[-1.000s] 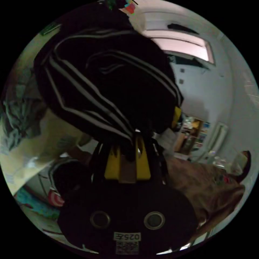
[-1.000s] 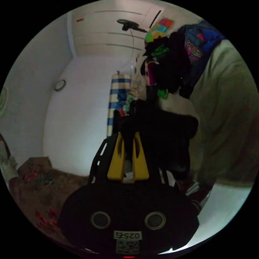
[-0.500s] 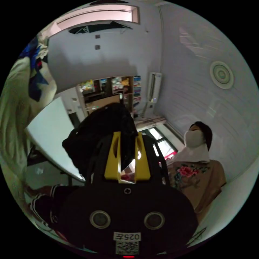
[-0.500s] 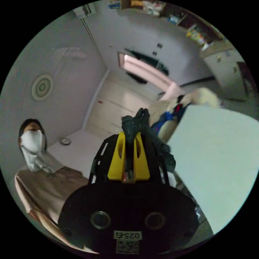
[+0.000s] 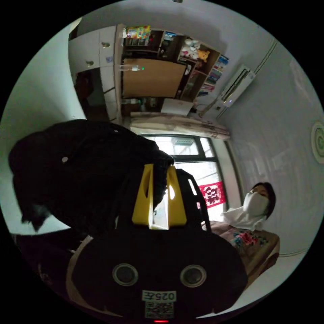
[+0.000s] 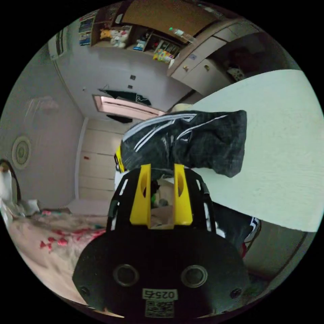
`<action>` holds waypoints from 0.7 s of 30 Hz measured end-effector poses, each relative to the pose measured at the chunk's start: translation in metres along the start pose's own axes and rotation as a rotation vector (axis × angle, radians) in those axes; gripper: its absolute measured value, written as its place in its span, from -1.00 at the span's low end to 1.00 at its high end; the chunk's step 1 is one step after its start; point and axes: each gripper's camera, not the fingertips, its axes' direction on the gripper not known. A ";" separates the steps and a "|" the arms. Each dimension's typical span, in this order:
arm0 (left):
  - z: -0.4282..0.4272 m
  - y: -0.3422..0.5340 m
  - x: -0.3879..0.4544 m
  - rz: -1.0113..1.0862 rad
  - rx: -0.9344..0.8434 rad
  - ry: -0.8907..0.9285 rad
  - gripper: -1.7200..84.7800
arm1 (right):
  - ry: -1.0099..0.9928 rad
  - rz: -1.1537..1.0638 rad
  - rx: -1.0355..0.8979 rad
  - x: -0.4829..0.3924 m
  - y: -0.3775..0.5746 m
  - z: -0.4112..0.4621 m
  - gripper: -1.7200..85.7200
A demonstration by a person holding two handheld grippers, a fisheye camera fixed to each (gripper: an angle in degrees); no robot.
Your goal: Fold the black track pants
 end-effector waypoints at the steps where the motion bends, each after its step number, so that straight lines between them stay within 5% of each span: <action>1: 0.007 0.000 0.000 0.007 0.040 0.079 -0.93 | 0.023 -0.054 -0.019 -0.009 0.006 -0.002 -0.63; 6: 0.016 -0.001 0.017 0.047 0.075 0.151 -0.95 | 0.129 -0.301 -0.097 -0.043 -0.007 -0.010 -0.51; 12: -0.085 0.004 0.058 0.136 0.257 0.054 -0.96 | -0.283 -0.283 -0.171 -0.071 -0.028 -0.036 -0.58; 16: -0.173 0.008 0.075 0.049 0.246 -0.205 -0.97 | -0.147 -0.259 -0.053 -0.085 -0.031 -0.055 -0.56; 21: -0.214 0.006 0.061 -0.053 0.219 -0.229 -0.97 | 0.222 -0.393 -0.058 -0.107 -0.057 -0.013 -0.53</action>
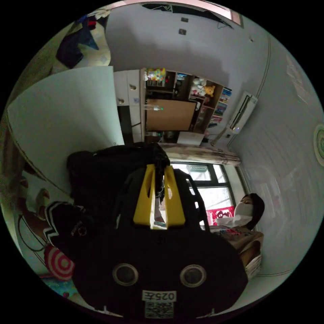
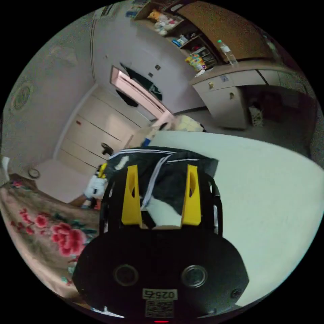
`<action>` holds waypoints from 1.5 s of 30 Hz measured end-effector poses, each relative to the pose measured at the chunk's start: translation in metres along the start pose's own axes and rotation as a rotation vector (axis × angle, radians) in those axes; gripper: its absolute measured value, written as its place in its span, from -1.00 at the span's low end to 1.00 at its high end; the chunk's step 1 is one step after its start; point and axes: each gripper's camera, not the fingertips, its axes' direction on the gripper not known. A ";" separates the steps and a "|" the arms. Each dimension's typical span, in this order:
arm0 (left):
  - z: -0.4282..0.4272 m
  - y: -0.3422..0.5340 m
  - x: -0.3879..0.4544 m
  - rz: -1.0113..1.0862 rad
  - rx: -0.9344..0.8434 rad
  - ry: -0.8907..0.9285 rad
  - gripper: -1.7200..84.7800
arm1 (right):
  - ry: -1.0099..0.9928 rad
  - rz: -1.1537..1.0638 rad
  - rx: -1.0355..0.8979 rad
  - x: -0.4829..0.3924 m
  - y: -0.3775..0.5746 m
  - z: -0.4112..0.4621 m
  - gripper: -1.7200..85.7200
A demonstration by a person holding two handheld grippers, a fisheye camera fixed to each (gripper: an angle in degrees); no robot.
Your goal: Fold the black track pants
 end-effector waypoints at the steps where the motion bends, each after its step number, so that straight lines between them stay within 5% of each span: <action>1: -0.002 -0.001 -0.007 -0.021 0.007 0.022 -0.97 | 0.037 -0.039 -0.056 -0.008 -0.015 0.018 -0.53; 5: 0.002 -0.005 -0.024 -0.048 0.042 0.112 -0.97 | 0.124 -0.242 -0.332 -0.053 -0.056 0.089 -0.59; 8: 0.010 -0.011 -0.035 -0.065 0.060 0.161 -0.96 | 0.409 -0.472 -0.854 -0.084 -0.051 0.178 -0.67; 12: 0.023 -0.028 -0.050 -0.070 0.075 0.217 -0.96 | 0.675 -0.748 -0.990 -0.142 -0.029 0.201 -0.85; 15: 0.031 -0.045 -0.057 -0.067 0.092 0.232 -0.96 | 0.721 -0.710 -0.891 -0.162 -0.019 0.176 -0.96; 20: 0.043 -0.093 -0.037 0.019 -0.011 0.052 -0.97 | 0.490 -0.476 -0.665 -0.188 -0.004 0.038 -0.98; 25: 0.074 -0.148 -0.004 0.156 -0.134 -0.163 -0.98 | 1.168 -0.324 -0.504 -0.185 0.048 -0.164 -0.98; 28: 0.098 -0.171 -0.016 0.145 -0.124 -0.215 -0.97 | 1.371 -0.118 -0.472 -0.147 0.078 -0.264 -0.98; 32: 0.134 -0.183 -0.055 0.022 -0.101 -0.316 -0.92 | 1.093 0.105 -0.390 -0.093 0.111 -0.319 -0.98; 35: 0.159 -0.159 -0.057 0.102 0.004 -0.273 -0.76 | 0.595 0.144 -0.157 -0.069 0.127 -0.309 -0.97; 37: 0.186 -0.116 -0.032 0.268 0.079 -0.470 -0.63 | 0.293 0.166 -0.144 -0.049 0.134 -0.266 -0.92; 40: 0.246 -0.053 -0.012 0.484 0.050 -0.782 -0.53 | 0.085 0.171 -0.181 -0.043 0.135 -0.199 -0.83; 45: 0.331 0.016 -0.031 0.598 -0.043 -0.797 -0.53 | 0.014 0.051 -0.272 -0.073 0.111 -0.123 -0.62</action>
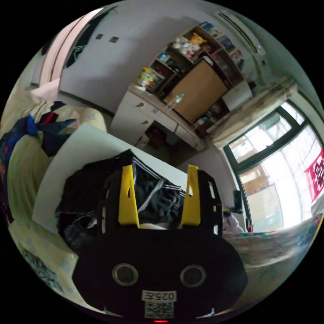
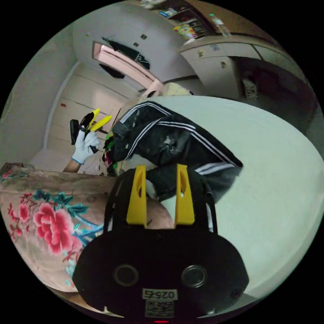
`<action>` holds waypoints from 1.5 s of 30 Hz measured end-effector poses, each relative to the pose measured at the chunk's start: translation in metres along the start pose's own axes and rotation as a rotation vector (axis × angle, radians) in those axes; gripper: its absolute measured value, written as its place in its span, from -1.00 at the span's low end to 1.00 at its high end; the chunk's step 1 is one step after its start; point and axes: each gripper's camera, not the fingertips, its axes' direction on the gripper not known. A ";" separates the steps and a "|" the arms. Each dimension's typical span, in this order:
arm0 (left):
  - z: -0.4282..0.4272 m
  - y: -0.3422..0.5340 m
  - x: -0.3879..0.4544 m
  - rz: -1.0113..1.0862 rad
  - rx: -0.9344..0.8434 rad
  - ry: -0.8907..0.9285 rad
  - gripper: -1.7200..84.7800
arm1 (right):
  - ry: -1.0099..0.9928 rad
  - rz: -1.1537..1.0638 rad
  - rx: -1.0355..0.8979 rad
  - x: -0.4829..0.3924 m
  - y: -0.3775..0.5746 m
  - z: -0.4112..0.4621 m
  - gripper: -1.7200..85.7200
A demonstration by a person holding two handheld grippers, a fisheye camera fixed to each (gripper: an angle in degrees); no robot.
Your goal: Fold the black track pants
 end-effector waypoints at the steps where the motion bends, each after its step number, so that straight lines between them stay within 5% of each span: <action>1: 0.022 0.007 0.012 0.020 -0.032 0.027 -0.53 | 0.031 -0.037 -0.041 -0.011 -0.010 0.012 -0.58; 6: 0.117 0.021 0.046 0.175 -0.291 0.063 -0.55 | 0.398 -0.171 -0.337 -0.035 -0.029 0.088 -0.51; 9: 0.173 0.029 0.050 0.254 -0.430 -0.042 -0.56 | 0.673 -0.424 -0.309 -0.069 -0.009 0.120 -0.65; 14: 0.235 0.027 0.023 0.221 -0.534 -0.240 -0.70 | 0.732 -0.449 -0.406 -0.091 0.003 0.121 -0.85; 18: 0.287 0.041 0.024 0.458 -0.691 -0.584 -0.94 | 0.677 -0.431 -0.459 -0.100 0.012 0.081 -0.88; 21: 0.308 0.044 0.031 0.532 -0.732 -0.643 -0.97 | 0.870 -0.467 -0.539 -0.096 0.031 0.043 -0.89; 24: 0.309 0.017 0.033 0.415 -0.646 -0.467 -0.98 | 1.194 -0.475 -0.601 -0.065 0.058 -0.007 -0.89; 30: 0.333 -0.052 0.109 0.473 -0.522 -0.206 -0.98 | 0.989 -0.159 -0.534 0.020 0.051 -0.121 -0.90; 35: 0.364 -0.040 0.144 0.669 -0.649 -0.137 -0.95 | 1.369 -0.364 -0.632 0.042 0.069 -0.140 -0.90; 41: 0.433 0.025 0.126 0.444 -0.890 -0.121 -0.68 | 1.009 0.033 -0.434 0.113 0.099 -0.206 -0.83; 45: 0.456 0.052 0.131 0.450 -0.878 -0.400 -0.70 | 0.249 0.082 -0.067 0.110 0.111 -0.239 -0.73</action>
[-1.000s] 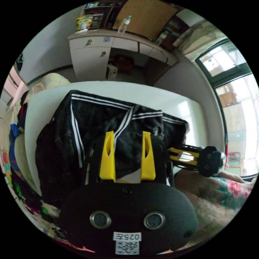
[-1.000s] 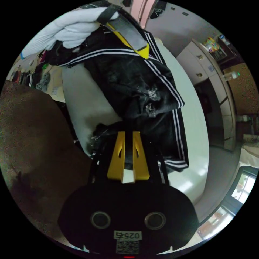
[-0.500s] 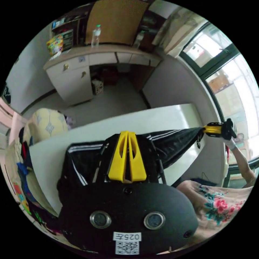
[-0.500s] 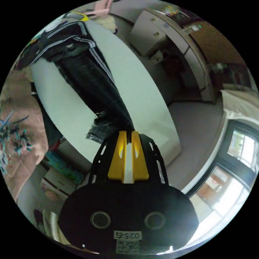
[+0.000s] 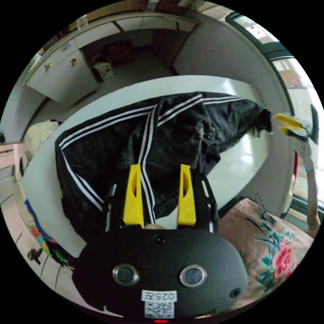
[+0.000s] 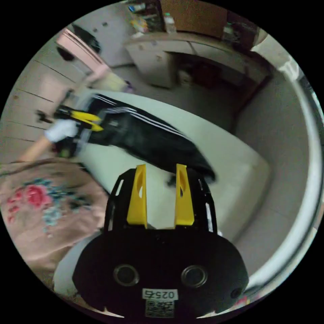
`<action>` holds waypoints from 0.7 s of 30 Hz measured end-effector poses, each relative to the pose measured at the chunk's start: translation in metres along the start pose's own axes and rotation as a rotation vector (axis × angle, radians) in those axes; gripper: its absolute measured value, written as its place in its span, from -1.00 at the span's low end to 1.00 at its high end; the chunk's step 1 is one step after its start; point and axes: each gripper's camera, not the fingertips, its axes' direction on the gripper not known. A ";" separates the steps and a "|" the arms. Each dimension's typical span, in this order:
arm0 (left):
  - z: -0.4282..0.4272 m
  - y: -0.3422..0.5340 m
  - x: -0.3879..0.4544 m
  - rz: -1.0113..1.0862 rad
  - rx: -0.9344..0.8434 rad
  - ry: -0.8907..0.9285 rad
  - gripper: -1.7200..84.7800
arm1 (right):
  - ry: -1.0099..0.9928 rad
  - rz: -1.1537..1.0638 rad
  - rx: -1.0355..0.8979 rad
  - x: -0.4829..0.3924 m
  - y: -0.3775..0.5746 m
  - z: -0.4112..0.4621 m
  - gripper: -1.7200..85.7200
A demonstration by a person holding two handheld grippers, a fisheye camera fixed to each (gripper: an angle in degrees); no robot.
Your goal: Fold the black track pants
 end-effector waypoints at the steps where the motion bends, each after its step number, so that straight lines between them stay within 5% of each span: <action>1: 0.003 -0.003 0.004 -0.015 -0.011 -0.073 -0.72 | -0.125 -0.046 0.039 -0.008 -0.004 0.005 -0.74; 9: -0.009 -0.017 0.001 -0.122 -0.053 -0.167 -0.77 | -0.147 -0.165 -0.009 -0.074 -0.099 0.105 -0.61; 15: -0.013 0.012 -0.056 -0.260 0.018 0.005 -0.94 | 0.099 -0.300 -0.282 -0.125 -0.129 0.200 -0.62; 18: -0.007 0.019 -0.073 -0.247 0.016 0.065 -0.95 | 0.348 -0.345 -0.170 -0.140 -0.107 0.218 -0.70; 21: -0.010 0.007 -0.069 -0.124 -0.069 0.102 -0.84 | 0.371 -0.341 -0.136 -0.145 -0.096 0.216 -0.81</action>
